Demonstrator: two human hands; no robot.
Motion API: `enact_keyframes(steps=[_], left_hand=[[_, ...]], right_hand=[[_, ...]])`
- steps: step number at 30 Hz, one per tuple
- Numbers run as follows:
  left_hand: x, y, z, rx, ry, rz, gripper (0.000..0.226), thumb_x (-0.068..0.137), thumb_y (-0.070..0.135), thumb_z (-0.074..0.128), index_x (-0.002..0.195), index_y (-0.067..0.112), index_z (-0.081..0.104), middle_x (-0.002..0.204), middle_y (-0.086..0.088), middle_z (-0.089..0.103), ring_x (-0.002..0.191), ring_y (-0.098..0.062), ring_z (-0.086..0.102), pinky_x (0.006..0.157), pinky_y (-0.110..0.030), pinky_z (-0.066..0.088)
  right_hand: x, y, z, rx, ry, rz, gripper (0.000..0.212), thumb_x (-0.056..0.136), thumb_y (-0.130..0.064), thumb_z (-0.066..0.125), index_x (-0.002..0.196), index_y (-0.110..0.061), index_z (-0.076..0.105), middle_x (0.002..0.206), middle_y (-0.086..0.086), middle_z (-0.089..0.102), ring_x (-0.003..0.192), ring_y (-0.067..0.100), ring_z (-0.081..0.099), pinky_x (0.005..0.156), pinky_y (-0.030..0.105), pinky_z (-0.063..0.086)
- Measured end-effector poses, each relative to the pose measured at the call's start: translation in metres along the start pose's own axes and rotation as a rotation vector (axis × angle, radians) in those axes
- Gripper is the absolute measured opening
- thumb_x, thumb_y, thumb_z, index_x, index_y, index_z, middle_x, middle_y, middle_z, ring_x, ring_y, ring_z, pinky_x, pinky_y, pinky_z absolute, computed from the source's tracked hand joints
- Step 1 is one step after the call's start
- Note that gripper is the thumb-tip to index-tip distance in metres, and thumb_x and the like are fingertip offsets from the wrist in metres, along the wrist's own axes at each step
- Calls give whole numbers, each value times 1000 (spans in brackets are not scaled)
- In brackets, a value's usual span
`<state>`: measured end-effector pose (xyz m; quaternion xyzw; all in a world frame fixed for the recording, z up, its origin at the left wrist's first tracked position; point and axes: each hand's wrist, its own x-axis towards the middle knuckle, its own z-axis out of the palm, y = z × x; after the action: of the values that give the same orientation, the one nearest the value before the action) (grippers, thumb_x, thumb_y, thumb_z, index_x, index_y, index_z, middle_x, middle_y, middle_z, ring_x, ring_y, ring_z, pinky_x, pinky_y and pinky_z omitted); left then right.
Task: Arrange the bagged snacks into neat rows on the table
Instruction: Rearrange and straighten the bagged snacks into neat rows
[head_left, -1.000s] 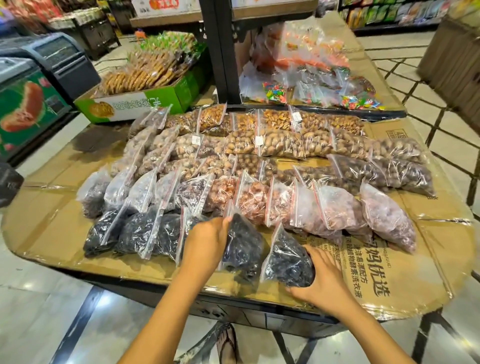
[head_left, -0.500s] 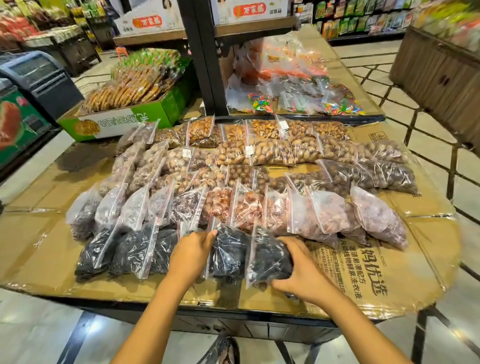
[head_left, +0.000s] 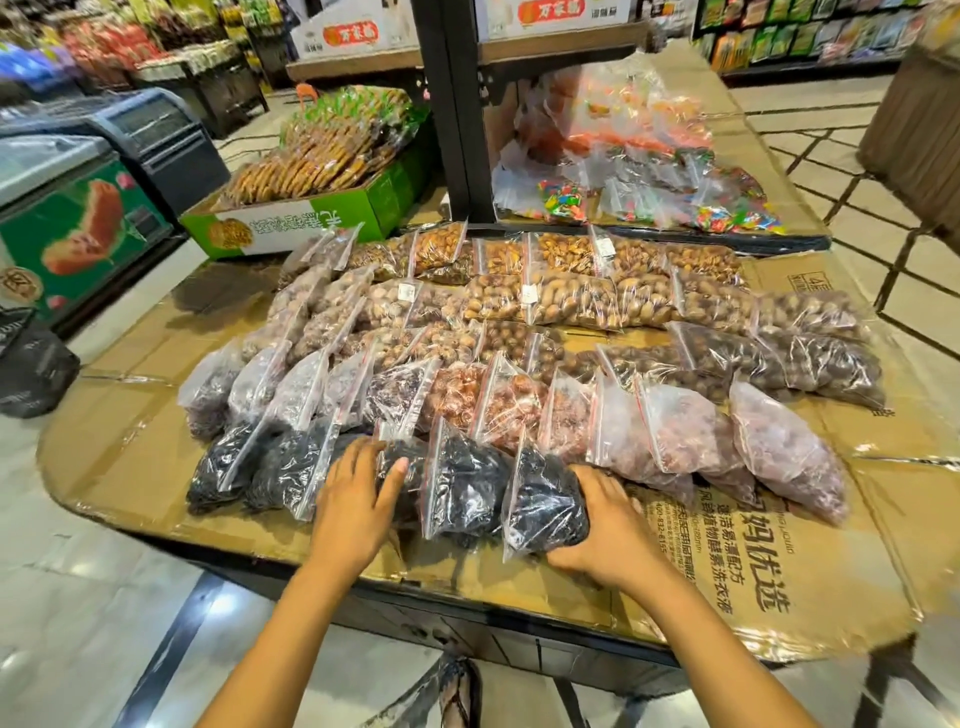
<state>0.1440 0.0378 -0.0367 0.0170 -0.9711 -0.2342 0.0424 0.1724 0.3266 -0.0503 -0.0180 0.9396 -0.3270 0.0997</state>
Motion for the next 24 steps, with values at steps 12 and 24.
enact_keyframes(steps=[12,24], left_hand=[[14,8,-10,-568,167,-322,28,86,21,67,61,10,64,46,8,56,50,-13,50,59,-28,42],[58,-14,-6,-337,-43,-257,21,84,28,69,81,7,67,74,-2,64,76,-22,62,66,-29,45]], right_hand=[[-4,4,11,-4,52,43,105,56,-55,75,142,-28,21,142,-4,34,130,18,31,109,46,29],[-4,-2,20,138,79,145,104,50,-46,81,138,-34,27,129,-10,38,119,10,37,103,41,38]])
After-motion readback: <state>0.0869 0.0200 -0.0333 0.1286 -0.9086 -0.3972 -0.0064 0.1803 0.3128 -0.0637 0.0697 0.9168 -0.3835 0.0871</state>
